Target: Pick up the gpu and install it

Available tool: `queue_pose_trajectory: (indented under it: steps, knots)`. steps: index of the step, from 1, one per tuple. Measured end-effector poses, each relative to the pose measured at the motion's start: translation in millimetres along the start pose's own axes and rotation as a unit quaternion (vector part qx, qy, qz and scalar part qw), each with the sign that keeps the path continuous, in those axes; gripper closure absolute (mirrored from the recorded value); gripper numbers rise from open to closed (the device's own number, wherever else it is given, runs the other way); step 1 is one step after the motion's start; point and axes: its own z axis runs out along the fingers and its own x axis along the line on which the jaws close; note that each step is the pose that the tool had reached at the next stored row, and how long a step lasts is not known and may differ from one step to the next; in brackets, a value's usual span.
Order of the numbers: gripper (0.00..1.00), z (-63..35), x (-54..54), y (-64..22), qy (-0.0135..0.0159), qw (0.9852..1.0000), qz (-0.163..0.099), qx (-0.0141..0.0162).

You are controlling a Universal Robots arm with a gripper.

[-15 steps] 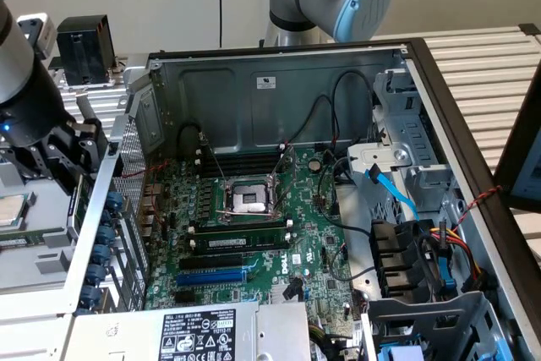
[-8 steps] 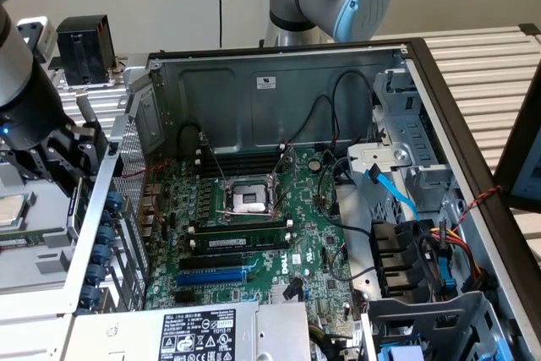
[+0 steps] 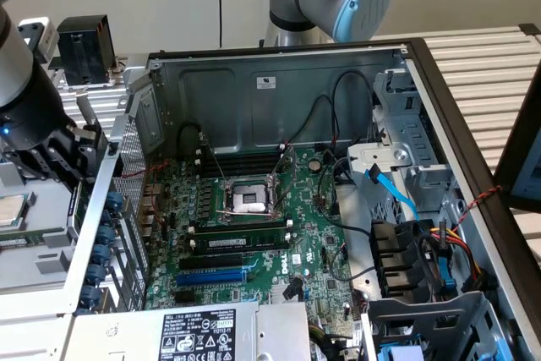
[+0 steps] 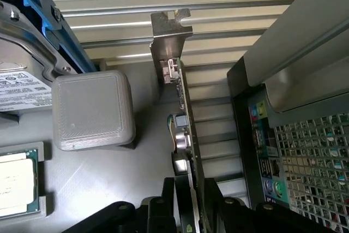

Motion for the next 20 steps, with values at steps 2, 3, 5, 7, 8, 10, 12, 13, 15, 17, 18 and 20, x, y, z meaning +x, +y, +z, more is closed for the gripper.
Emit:
queue_pose_trajectory:
  steps: [2, 3, 5, 7, 8, 10, 12, 13, 15, 17, 18, 20]
  knots:
    - [0.65, 0.1, 0.0, 0.3, -0.0045, 1.0000, -0.001, -0.0003]
    - [0.65, 0.2, 0.0, 0.3, -0.0052, 1.0000, -0.001, -0.0003]
    - [0.65, 0.5, 0.1, 0.4, -0.0055, 1.0000, -0.001, 0.0004]
    - [0.65, 0.8, 0.2, 0.5, -0.0055, 1.0000, -0.001, 0.0011]
    - [0.65, 0.9, 0.2, 0.4, -0.0058, 1.0000, 0.000, 0.0014]
    - [0.65, 1.1, 0.2, 0.4, -0.0069, 1.0000, 0.006, 0.0020]
    - [0.65, 1.4, 0.2, 0.4, -0.0090, 0.9999, 0.014, 0.0030]
    - [0.65, 1.5, 0.2, 0.4, -0.0101, 0.9998, 0.018, 0.0035]
    - [0.65, 1.5, 0.2, 0.3, -0.0108, 0.9997, 0.022, 0.0040]
    - [0.65, 1.5, 0.3, 0.3, -0.0101, 0.9997, 0.023, 0.0042]
    - [0.65, 1.6, 0.3, 0.3, -0.0092, 0.9997, 0.023, 0.0043]
    - [0.65, 1.6, 0.3, 0.3, -0.0062, 0.9997, 0.023, 0.0048]
